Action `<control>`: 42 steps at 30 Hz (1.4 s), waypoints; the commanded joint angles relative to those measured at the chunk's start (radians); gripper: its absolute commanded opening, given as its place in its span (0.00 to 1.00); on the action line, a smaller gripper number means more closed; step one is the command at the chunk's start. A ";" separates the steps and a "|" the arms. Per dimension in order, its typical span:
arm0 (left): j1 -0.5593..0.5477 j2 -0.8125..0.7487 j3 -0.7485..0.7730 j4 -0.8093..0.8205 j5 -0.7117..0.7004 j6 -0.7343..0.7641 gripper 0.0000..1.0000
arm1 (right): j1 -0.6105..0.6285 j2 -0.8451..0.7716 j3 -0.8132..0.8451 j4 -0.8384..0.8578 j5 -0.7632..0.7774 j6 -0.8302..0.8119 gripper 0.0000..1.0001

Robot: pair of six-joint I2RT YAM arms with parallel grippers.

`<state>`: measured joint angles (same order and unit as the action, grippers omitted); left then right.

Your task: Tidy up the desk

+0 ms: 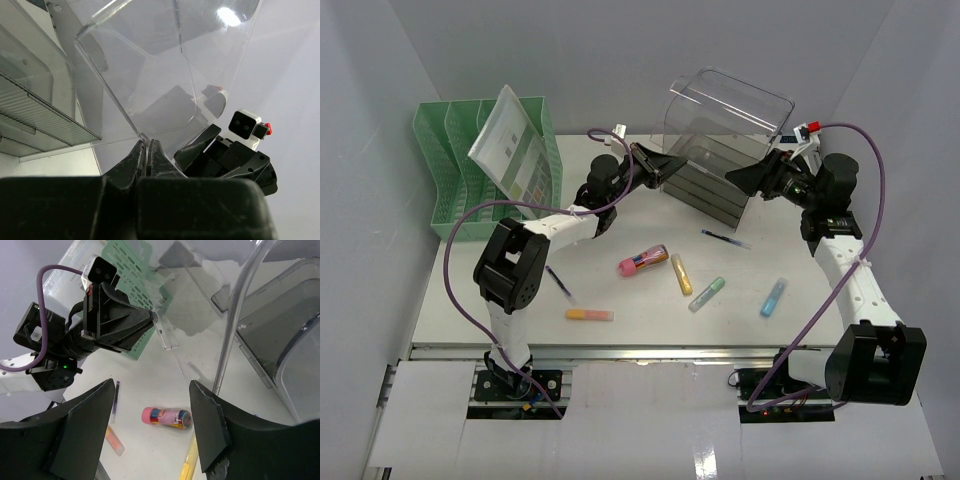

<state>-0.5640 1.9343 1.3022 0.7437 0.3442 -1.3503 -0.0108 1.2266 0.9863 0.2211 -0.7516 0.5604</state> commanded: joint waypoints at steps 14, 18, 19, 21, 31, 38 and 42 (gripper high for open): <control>0.010 -0.121 -0.001 0.068 0.059 0.025 0.00 | 0.000 -0.145 0.039 -0.238 0.089 -0.346 0.71; 0.012 -0.124 0.003 0.066 0.061 0.026 0.00 | 0.002 -0.132 0.047 -0.279 0.162 -0.346 0.71; 0.012 -0.124 0.004 0.066 0.061 0.026 0.00 | 0.002 -0.124 0.049 -0.278 0.163 -0.342 0.71; 0.012 -0.122 0.006 0.067 0.063 0.023 0.00 | 0.002 -0.101 0.054 -0.270 0.151 -0.328 0.72; 0.013 -0.118 -0.002 0.073 0.073 0.016 0.00 | 0.000 0.052 0.052 0.015 -0.040 -0.151 0.59; 0.013 -0.115 0.000 0.074 0.076 0.014 0.00 | -0.001 0.052 0.018 0.192 -0.123 -0.059 0.32; 0.016 -0.116 -0.001 0.071 0.078 0.013 0.00 | -0.003 0.035 0.000 0.230 -0.135 -0.045 0.18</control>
<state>-0.5518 1.9130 1.3014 0.7791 0.3832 -1.3693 -0.0131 1.3022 0.9959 0.3012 -0.8233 0.4703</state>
